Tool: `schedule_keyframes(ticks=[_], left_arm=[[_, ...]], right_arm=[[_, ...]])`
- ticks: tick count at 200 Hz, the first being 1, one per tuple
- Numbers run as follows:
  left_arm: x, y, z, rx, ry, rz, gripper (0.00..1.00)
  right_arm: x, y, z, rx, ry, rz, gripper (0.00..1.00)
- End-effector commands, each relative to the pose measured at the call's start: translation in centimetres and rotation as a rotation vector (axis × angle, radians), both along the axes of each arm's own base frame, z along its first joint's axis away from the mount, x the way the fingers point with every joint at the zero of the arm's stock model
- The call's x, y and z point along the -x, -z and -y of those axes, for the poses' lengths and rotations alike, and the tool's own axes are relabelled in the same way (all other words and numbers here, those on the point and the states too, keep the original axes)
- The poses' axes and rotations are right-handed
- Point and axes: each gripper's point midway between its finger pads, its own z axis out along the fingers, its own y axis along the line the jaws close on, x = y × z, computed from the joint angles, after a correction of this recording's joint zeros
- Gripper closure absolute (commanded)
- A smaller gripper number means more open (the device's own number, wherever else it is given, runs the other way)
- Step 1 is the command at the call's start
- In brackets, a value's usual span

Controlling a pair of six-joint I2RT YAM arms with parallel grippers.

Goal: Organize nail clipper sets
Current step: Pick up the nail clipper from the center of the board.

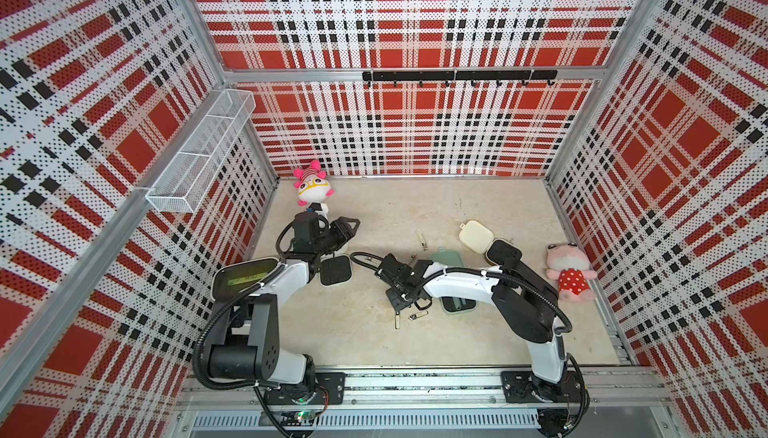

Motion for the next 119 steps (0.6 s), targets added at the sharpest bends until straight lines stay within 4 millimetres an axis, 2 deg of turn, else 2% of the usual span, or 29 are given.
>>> schedule_keyframes(ticks=[1, 39, 70, 98, 102, 119], left_arm=[[0.1, 0.6, 0.3, -0.006, 0.011, 0.0, 0.38], [-0.1, 1.0, 1.4, -0.003, 0.033, -0.013, 0.37], [-0.3, 1.1, 4.0, 0.0, 0.084, -0.021, 0.38], [-0.3, 1.4, 7.8, 0.007, 0.15, -0.029, 0.37], [0.2, 1.3, 9.5, 0.011, 0.189, -0.03, 0.38], [0.7, 1.2, 12.9, 0.037, 0.252, -0.027, 0.38]], right_arm=[[-0.2, 0.9, 0.2, 0.009, 0.008, -0.01, 0.81], [-1.7, -1.6, 1.0, -0.069, 0.052, 0.034, 0.84], [-3.1, -5.1, 2.6, -0.155, 0.138, 0.088, 0.84], [-3.4, -6.7, 6.5, -0.152, 0.216, 0.125, 0.83], [-3.4, -6.8, 7.4, -0.146, 0.231, 0.132, 0.83], [-3.3, -6.6, 10.8, -0.122, 0.299, 0.146, 0.83]])
